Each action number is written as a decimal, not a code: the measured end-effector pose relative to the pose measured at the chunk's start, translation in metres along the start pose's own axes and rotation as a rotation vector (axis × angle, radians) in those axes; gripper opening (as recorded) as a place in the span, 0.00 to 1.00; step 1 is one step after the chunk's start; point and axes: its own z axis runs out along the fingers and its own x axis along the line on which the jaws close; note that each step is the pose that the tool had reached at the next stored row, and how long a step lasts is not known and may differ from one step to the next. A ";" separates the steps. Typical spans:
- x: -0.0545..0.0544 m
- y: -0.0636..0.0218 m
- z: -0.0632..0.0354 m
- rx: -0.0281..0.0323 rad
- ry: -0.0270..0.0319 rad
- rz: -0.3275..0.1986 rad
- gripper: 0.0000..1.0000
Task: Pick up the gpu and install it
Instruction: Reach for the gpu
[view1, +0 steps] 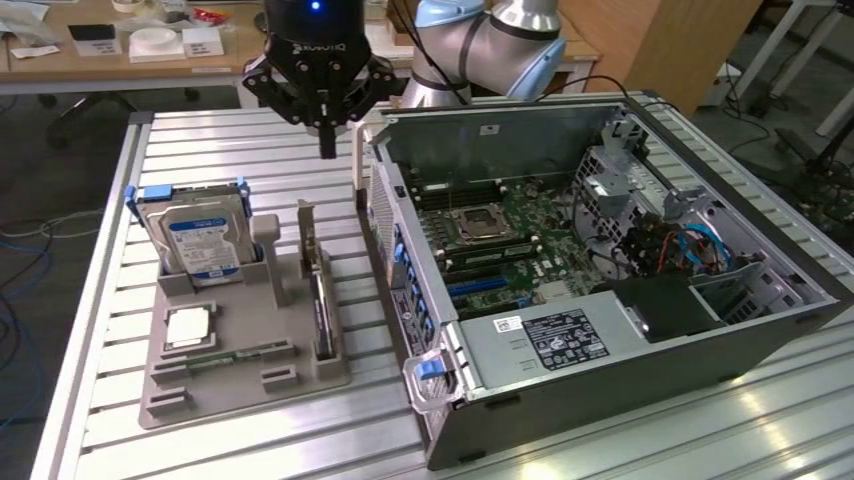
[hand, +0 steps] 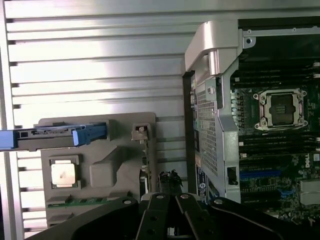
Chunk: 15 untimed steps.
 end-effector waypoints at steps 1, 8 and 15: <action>0.002 -0.0001 0.0000 0.0000 0.0000 0.000 0.11; 0.008 -0.0005 0.0002 0.0000 0.0000 0.000 0.11; 0.009 -0.0006 0.0001 0.0000 0.0000 0.000 0.11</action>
